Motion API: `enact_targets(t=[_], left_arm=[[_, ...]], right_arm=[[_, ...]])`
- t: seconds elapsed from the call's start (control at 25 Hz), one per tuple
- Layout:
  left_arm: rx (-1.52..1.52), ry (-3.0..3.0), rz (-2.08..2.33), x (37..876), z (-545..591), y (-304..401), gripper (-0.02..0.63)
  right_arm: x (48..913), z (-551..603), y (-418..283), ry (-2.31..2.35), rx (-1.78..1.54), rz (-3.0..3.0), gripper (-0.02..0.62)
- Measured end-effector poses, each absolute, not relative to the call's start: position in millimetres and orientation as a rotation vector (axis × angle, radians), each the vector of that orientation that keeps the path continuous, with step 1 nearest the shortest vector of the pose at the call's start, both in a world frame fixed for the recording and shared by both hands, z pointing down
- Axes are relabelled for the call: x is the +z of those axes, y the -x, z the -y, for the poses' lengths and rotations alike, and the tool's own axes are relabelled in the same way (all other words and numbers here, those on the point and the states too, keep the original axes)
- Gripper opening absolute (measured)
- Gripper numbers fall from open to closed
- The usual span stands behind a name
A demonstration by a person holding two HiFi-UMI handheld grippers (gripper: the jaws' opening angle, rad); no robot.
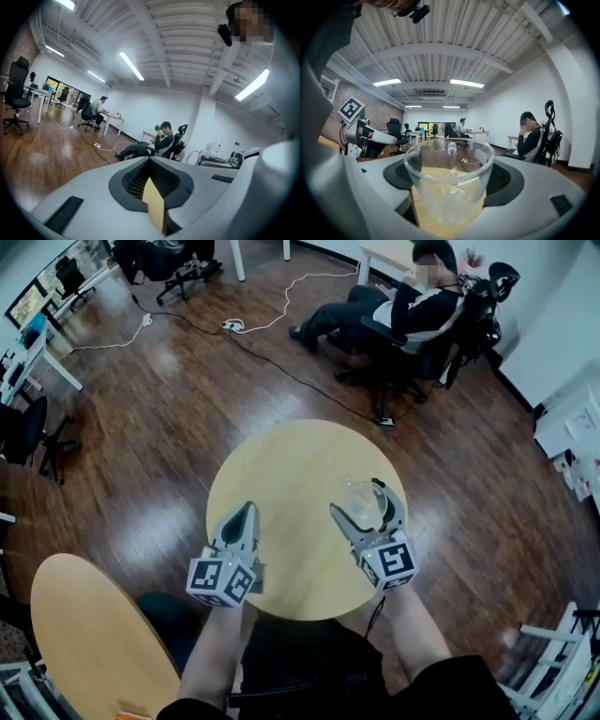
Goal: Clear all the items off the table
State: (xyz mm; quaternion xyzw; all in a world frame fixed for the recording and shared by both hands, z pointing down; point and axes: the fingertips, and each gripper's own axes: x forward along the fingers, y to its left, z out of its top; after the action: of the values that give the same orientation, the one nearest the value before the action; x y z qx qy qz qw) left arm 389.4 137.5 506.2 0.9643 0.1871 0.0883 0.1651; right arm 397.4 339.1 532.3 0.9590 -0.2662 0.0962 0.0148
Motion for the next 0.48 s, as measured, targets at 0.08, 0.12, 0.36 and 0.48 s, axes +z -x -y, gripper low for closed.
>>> enact_targets(t=[0.08, 0.12, 0.36, 0.48], left_arm=[[0.181, -2.756, -0.470, 487.6, -121.6, -386.6, 0.002], [0.148, -2.763, -0.445, 478.9, -113.1, -384.8, 0.002], [0.012, -2.845, -0.351, 436.6, -46.5, -352.8, 0.002], [-0.045, -2.865, -0.251, 427.9, 0.0, -326.3, 0.002]], right_arm=[[512.7, -330.9, -397.3, -2.954, 0.238, 0.884, 0.419], [502.7, -325.7, -396.5, -2.947, 0.213, 0.911, 0.419], [468.0, -278.3, -384.2, -2.930, 0.147, 1.031, 0.417], [454.5, -233.5, -377.3, -2.903, 0.090, 1.134, 0.417]])
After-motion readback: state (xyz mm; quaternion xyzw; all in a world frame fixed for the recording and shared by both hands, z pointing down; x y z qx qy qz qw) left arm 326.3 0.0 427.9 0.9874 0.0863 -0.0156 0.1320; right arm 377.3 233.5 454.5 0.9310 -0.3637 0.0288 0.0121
